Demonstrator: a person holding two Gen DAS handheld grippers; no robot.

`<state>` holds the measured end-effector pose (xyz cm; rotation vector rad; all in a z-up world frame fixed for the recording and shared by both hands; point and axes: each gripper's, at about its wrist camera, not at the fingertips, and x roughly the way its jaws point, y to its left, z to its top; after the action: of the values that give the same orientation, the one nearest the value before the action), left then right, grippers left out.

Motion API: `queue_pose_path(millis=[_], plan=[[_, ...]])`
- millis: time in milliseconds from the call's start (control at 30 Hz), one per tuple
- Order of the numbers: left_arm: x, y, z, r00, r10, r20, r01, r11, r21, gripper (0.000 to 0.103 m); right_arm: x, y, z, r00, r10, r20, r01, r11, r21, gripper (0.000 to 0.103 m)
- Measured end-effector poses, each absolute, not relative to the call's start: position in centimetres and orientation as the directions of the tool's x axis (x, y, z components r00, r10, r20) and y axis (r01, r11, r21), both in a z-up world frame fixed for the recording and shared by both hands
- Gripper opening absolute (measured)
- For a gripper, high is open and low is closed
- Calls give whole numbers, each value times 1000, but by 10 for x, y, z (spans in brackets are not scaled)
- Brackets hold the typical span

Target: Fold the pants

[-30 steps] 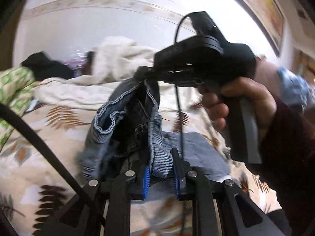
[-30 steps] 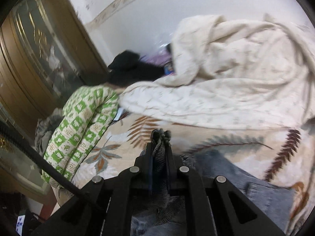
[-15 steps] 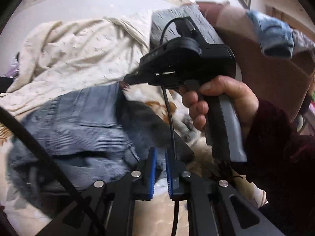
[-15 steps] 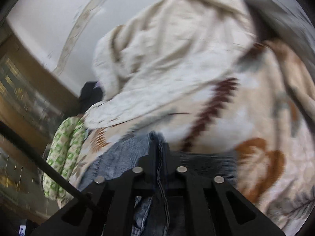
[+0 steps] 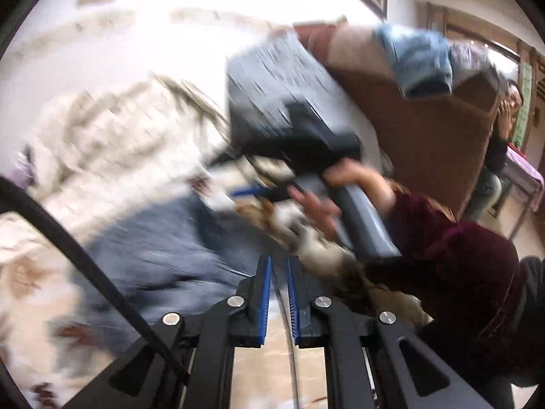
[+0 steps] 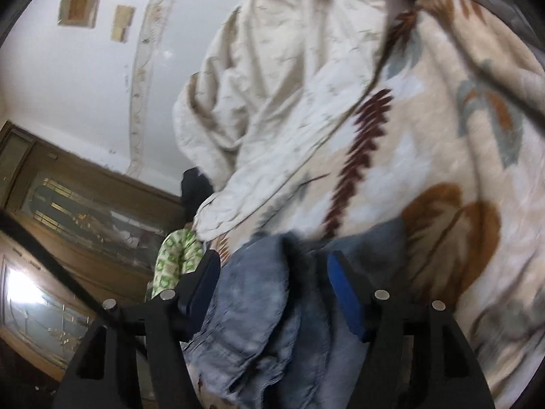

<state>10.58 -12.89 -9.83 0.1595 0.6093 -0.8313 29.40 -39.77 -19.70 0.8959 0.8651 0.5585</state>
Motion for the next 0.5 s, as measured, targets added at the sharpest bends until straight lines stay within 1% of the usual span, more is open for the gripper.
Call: queue_pose_path(millis=[100, 133, 200, 333, 400, 467, 500], plan=[[125, -81, -80, 624, -564, -541, 651, 758, -40, 12, 276, -375, -188, 518, 752, -407, -91, 522, 848, 67], [135, -72, -80, 649, -537, -539, 626, 780, -23, 12, 268, -364, -190, 501, 762, -411, -84, 515, 853, 67], [162, -49, -86, 708, -443, -550, 540, 841, 17, 12, 262, -351, -195, 480, 760, -439, -59, 527, 848, 67], [215, -24, -122, 675, -391, -625, 472, 881, -41, 12, 263, -329, -216, 460, 765, -452, 2, 508, 862, 67], [231, -25, -150, 638, -380, -670, 468, 882, -55, 12, 267, -322, -225, 459, 769, -445, 21, 491, 871, 67], [238, -33, -171, 588, -404, -701, 491, 867, -88, 12, 269, -314, -229, 463, 772, -435, 13, 485, 874, 67], [236, -36, -177, 578, -419, -701, 508, 856, -94, 12, 271, -307, -231, 458, 772, -441, 4, 494, 869, 59]])
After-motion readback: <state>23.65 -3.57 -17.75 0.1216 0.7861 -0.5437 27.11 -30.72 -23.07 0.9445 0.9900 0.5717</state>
